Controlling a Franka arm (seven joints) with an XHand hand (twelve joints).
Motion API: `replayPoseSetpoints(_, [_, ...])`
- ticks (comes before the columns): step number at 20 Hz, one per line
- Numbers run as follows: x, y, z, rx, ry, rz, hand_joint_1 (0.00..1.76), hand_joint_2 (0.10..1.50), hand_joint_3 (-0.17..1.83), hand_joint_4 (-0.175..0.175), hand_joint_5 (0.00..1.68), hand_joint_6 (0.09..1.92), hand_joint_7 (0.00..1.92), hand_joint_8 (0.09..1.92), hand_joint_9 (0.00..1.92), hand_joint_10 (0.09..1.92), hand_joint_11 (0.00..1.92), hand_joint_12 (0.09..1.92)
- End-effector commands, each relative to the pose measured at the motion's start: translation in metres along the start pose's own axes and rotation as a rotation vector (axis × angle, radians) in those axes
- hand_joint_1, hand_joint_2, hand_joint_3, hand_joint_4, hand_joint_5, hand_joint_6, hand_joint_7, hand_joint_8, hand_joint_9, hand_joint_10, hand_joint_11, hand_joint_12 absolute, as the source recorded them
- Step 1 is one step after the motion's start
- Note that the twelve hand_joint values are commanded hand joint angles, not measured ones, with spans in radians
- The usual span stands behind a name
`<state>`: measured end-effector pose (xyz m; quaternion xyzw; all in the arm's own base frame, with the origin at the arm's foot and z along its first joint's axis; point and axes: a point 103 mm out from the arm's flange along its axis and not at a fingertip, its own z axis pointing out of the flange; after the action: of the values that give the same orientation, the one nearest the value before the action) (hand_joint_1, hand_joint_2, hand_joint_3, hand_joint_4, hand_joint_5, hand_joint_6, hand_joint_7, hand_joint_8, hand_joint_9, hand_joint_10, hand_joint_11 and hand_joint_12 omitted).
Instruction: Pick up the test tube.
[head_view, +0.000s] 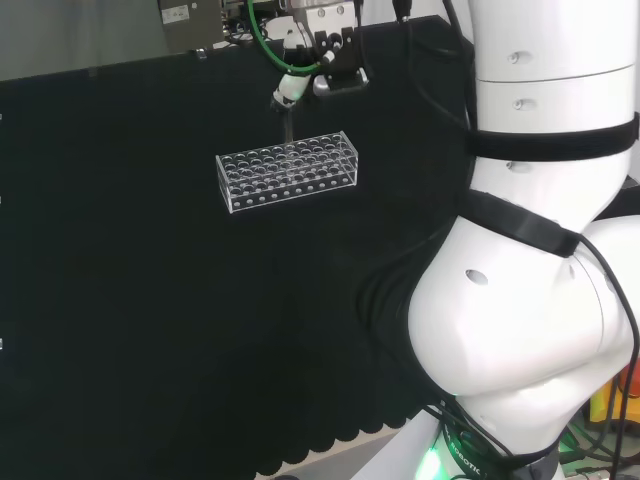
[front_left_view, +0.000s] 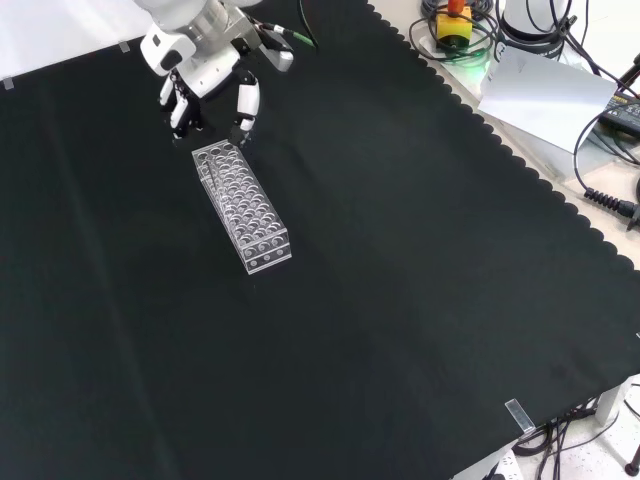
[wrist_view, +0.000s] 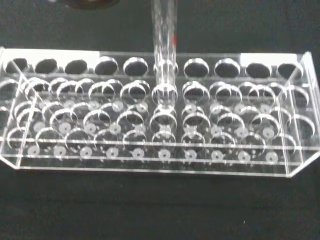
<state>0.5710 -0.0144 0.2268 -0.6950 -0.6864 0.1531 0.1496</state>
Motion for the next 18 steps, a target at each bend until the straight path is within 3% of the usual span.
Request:
replayPoseSetpoints(1, [-0.001,0.004,0.017,0.027,0.024,0.008,0.77,0.82,0.36,-0.150,0.51,0.63,1.09,0.67,1.03,0.62,0.44,1.44])
replayPoseSetpoints(11, [0.004,0.019,0.037,0.032,0.095,0.034,0.83,0.80,0.39,-0.153,0.53,0.70,1.10,0.66,1.04,0.61,0.46,1.43])
replayPoseSetpoints(18, [0.000,0.023,0.050,0.022,0.190,0.075,0.87,0.79,0.41,-0.157,0.57,0.73,1.11,0.67,1.05,0.61,0.47,1.42])
